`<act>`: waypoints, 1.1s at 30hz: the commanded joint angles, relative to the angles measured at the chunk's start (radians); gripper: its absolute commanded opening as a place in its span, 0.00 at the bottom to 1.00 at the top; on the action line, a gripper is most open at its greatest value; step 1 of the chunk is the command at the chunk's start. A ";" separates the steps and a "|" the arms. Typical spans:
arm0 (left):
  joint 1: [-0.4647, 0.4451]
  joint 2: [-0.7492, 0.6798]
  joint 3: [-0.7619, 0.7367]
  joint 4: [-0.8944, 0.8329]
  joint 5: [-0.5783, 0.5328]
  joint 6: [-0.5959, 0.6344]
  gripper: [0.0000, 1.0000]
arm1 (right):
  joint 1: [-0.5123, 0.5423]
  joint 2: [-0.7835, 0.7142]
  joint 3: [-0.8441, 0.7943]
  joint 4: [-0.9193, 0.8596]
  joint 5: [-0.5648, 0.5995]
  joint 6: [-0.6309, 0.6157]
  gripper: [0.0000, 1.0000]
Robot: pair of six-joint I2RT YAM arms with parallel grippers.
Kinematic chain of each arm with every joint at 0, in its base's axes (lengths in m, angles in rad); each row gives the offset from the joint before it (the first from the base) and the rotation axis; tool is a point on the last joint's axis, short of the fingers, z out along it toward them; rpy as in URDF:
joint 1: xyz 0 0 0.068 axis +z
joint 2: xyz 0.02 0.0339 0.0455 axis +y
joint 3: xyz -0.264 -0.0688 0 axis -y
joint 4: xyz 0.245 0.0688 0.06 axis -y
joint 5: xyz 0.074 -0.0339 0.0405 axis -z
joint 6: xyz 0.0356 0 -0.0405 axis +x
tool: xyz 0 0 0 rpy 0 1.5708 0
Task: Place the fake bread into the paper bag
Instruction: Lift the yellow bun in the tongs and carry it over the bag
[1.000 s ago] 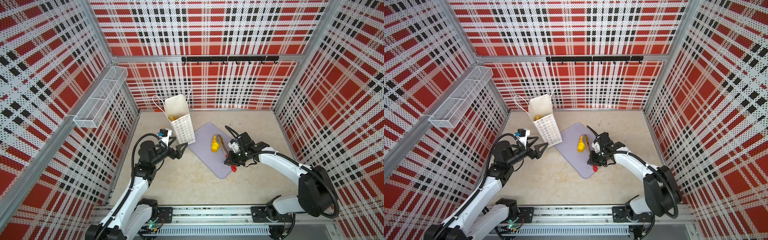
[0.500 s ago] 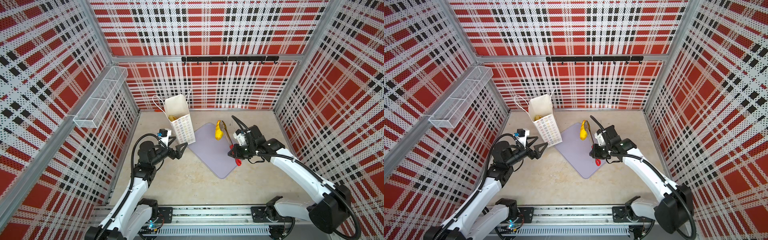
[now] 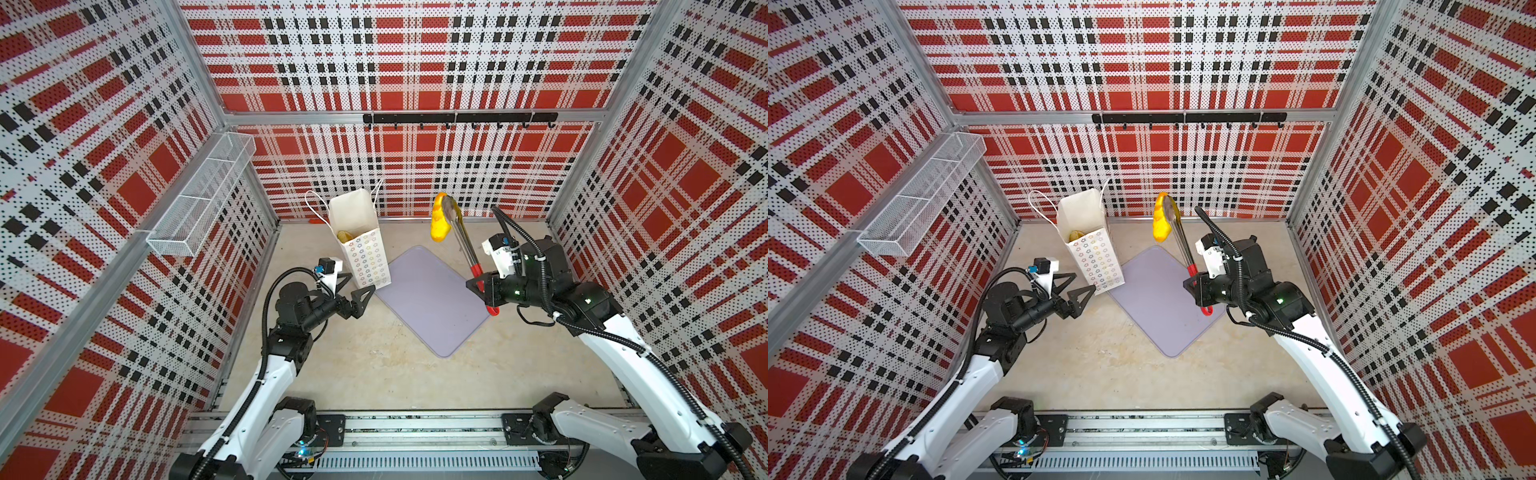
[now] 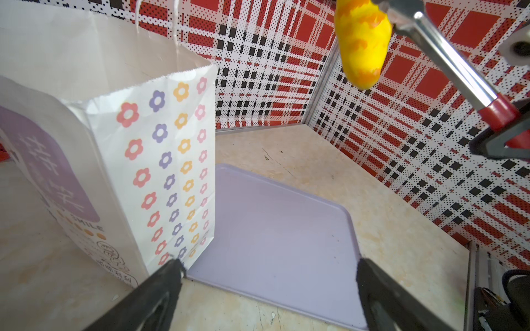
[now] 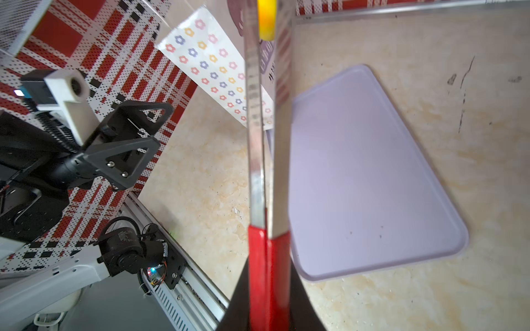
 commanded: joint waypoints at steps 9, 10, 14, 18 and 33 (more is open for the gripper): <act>0.007 -0.018 0.003 0.006 0.003 0.016 0.97 | 0.062 0.179 0.290 0.038 -0.076 -0.280 0.15; 0.008 -0.017 0.002 0.007 0.004 0.016 0.96 | 0.076 0.205 0.311 0.042 -0.069 -0.291 0.15; 0.015 -0.016 0.002 0.008 0.009 0.015 0.97 | 0.129 0.314 0.405 0.055 -0.017 -0.330 0.15; 0.017 -0.013 0.003 0.009 0.010 0.013 0.97 | 0.159 0.470 0.521 0.035 0.028 -0.343 0.15; 0.024 0.009 0.003 0.009 0.014 0.010 0.97 | 0.203 0.724 0.643 0.032 0.098 -0.360 0.15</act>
